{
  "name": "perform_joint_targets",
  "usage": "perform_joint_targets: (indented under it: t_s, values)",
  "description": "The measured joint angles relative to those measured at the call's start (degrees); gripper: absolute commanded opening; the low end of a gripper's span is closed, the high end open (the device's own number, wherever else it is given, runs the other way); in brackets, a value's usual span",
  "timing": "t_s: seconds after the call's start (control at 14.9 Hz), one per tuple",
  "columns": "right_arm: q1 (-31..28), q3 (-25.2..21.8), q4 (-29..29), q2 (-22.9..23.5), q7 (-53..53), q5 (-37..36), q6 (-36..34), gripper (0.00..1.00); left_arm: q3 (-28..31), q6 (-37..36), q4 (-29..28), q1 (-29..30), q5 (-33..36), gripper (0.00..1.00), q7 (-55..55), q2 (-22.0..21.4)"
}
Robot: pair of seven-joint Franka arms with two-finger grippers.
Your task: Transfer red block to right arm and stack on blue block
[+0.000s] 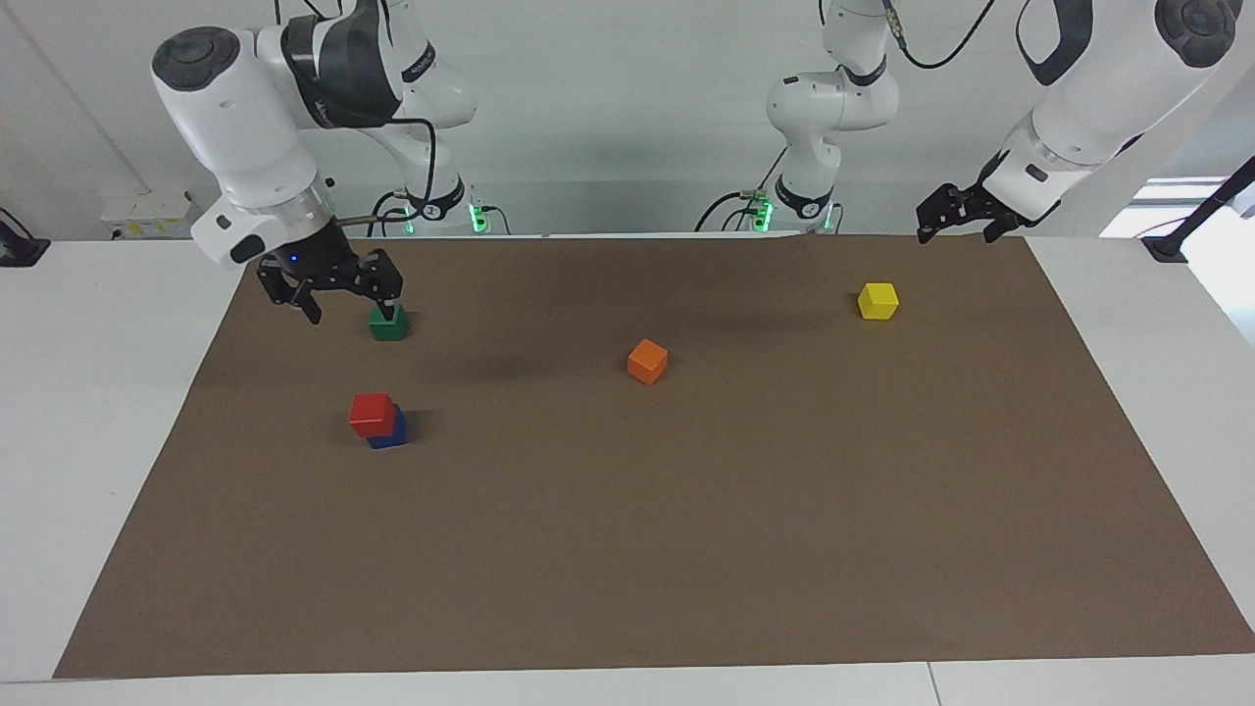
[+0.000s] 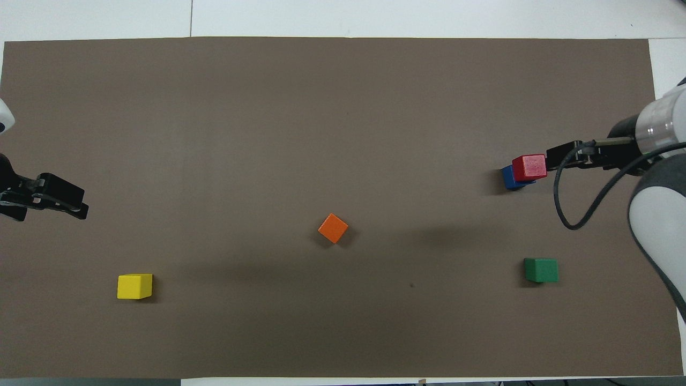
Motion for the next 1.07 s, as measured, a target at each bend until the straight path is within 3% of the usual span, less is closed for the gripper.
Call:
perform_joint_targets:
  t_s: [0.2, 0.4, 1.07]
  values:
    - [-0.89, -0.26, 0.06, -4.29, -1.08, 0.0, -5.42, 1.0, 0.0, 0.0, 0.0, 0.0, 0.0, 1.0, 0.0, 0.0]
    - [-1.87, -1.02, 0.34, -5.56, -5.99, -0.01, -7.74, 0.99, 0.0, -0.01, 0.0, 0.0, 0.0, 1.0, 0.0, 0.0]
    - [-5.93, -1.47, 8.52, 0.01, -7.48, -0.57, -13.84, 0.99, 0.0, -0.02, 0.0, 0.0, 0.0, 1.0, 0.0, -0.02]
